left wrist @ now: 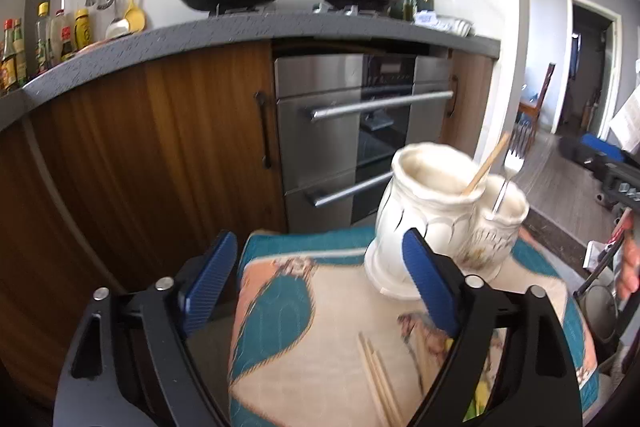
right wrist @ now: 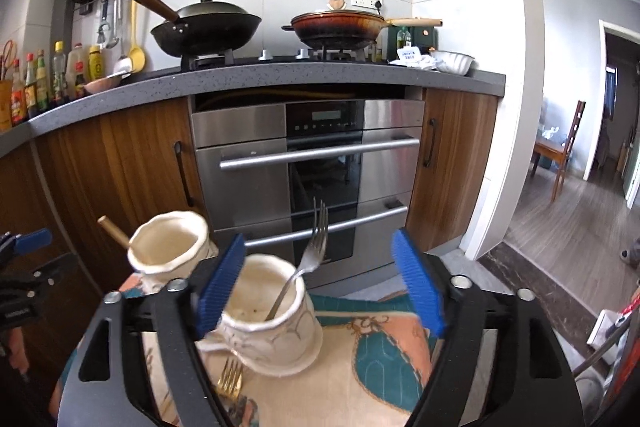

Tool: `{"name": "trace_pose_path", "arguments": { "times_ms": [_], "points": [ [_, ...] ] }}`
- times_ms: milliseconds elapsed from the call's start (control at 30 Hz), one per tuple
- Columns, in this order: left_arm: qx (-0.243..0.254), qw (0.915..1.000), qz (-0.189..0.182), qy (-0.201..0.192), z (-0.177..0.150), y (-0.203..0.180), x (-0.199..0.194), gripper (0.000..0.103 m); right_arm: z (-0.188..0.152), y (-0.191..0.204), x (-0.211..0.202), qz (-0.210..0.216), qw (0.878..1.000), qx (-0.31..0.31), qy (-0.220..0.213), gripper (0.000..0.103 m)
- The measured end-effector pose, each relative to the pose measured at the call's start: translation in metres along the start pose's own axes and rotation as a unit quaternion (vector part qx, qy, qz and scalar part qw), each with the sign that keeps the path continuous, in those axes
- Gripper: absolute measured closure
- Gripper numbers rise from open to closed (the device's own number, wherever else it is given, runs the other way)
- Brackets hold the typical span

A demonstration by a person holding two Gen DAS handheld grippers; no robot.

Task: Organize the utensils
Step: 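Move both open grippers back down to the utensils on the cloth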

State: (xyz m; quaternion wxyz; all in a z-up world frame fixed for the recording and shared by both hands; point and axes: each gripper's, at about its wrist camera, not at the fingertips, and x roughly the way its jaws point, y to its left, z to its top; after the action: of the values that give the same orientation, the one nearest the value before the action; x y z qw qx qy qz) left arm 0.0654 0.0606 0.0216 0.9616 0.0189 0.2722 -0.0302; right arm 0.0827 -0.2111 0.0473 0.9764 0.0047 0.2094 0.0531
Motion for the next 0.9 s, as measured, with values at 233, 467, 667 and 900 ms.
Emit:
{"name": "trace_pose_path", "arguments": {
  "times_ms": [233,467,667,900],
  "points": [
    [-0.007,0.9965,0.011,0.082,-0.042,0.005,0.013,0.014,-0.043,0.004,-0.019,0.018,0.998,-0.004,0.054,0.009],
    [0.014,0.9891,0.013,0.146,-0.078,-0.012,0.029,0.014,-0.092,0.017,-0.015,0.019,0.992,-0.029,0.118,0.008],
    [0.019,0.9825,0.014,0.184,-0.099,-0.020,0.034,0.014,-0.122,0.024,-0.009,0.038,0.986,-0.026,0.158,0.008],
    [0.029,0.9762,0.021,0.214,-0.116,-0.024,0.037,0.022,-0.133,0.032,-0.006,0.055,0.983,-0.029,0.172,0.008]
  ]
}}
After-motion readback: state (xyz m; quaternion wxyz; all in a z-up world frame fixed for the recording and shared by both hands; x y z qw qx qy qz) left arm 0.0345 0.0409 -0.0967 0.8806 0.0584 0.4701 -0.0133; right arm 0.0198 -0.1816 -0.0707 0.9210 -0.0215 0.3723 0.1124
